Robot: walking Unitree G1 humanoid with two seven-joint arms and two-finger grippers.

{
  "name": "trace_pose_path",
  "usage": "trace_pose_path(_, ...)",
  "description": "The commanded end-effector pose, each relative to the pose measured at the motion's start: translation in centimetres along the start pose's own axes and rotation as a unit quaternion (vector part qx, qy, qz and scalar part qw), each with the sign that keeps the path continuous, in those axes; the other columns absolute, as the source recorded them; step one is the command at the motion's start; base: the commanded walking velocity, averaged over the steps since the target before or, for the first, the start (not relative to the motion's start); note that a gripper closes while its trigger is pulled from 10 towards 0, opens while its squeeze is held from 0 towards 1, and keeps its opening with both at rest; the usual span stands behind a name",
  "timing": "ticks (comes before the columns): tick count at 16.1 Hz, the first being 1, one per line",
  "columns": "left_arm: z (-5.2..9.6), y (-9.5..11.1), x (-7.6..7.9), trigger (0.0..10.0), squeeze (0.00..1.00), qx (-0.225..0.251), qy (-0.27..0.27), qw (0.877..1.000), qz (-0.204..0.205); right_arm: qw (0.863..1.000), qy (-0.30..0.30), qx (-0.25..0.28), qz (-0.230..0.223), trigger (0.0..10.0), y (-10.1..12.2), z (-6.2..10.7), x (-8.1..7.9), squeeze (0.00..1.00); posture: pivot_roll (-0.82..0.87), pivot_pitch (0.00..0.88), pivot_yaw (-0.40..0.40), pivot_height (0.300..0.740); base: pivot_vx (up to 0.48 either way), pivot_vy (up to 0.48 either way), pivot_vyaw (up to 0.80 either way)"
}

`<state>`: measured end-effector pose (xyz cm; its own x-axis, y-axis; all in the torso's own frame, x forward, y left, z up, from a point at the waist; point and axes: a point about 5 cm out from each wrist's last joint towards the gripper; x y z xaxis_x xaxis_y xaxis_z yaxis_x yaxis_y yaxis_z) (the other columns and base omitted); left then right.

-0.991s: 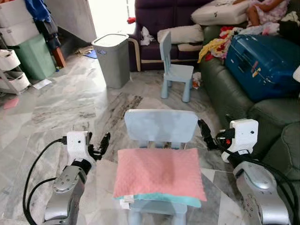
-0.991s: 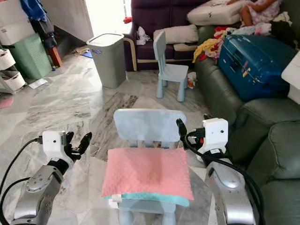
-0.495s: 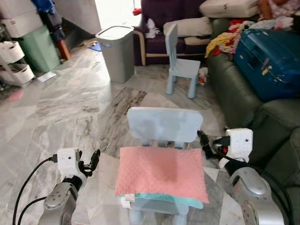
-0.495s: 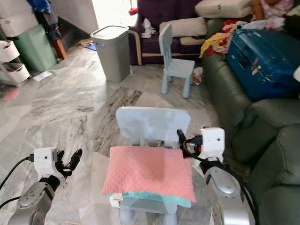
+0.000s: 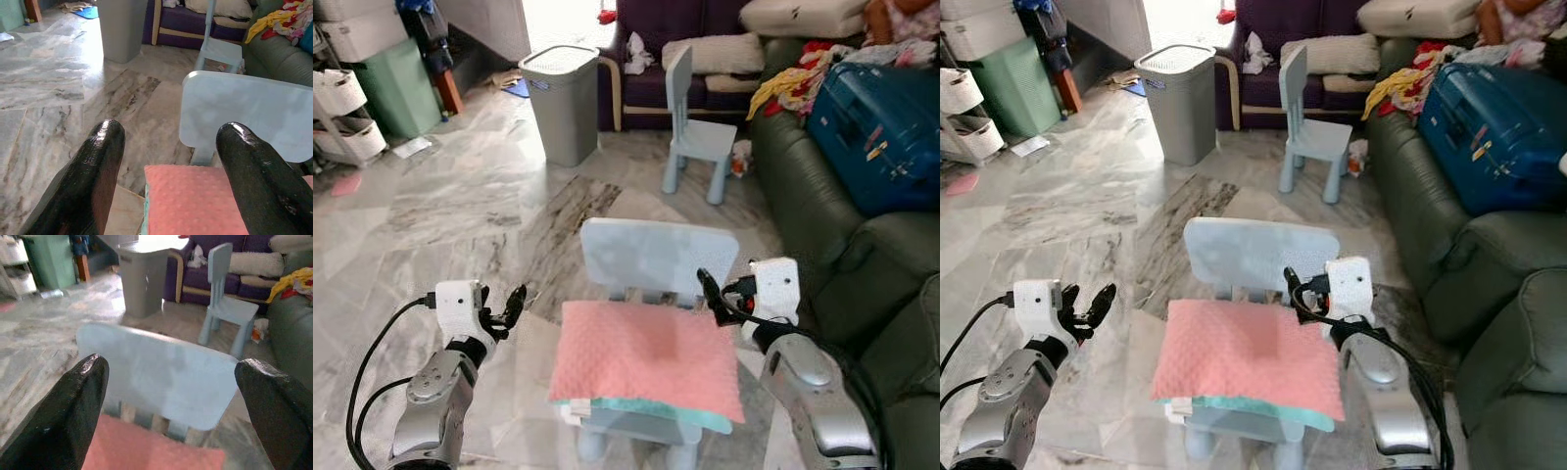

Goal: Move the pillow to the sofa

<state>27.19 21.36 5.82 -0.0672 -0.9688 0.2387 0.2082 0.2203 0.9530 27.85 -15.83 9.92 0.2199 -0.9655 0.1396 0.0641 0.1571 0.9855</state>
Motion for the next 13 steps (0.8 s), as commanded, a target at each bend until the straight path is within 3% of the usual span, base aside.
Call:
trace_pose_path(1,-0.1,0.0,-0.1,10.0,0.0,0.006,0.007,1.0,0.005,1.0,-0.013,-0.003,-0.019,10.0,-0.9,-0.1,0.4,0.0,-0.12,0.0,0.064,0.74,0.0,0.0,0.0)
trace_pose_path(5,-0.5,-0.9,0.6,10.0,0.0,-0.008,-0.003,1.0,-0.004,0.999,-0.028,0.012,-0.02,10.0,-0.7,-0.4,0.5,0.0,-0.14,0.0,0.072,0.74,0.0,0.0,0.0)
trace_pose_path(10,-1.6,-0.8,1.6,10.0,0.0,0.002,0.009,1.0,-0.009,0.998,-0.045,0.033,-0.017,10.0,-0.1,0.2,2.5,0.0,-0.16,0.0,0.048,0.74,0.0,0.0,0.0)
trace_pose_path(13,-1.6,-0.5,1.6,10.0,0.0,0.009,0.015,1.0,-0.006,0.998,-0.04,0.039,-0.019,10.0,0.2,0.0,2.1,0.0,-0.15,0.0,0.048,0.74,0.0,0.0,0.0)
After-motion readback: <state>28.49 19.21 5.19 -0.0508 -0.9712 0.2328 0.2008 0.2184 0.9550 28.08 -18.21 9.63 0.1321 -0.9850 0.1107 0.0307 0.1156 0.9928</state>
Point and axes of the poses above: a point about 5 cm out from each wrist's last joint towards the gripper, its own z axis pointing back from the gripper into the wrist, its own y axis along the axis of the wrist's last joint, x = y × z, and after that the axes turned 5 degrees about z, right-handed
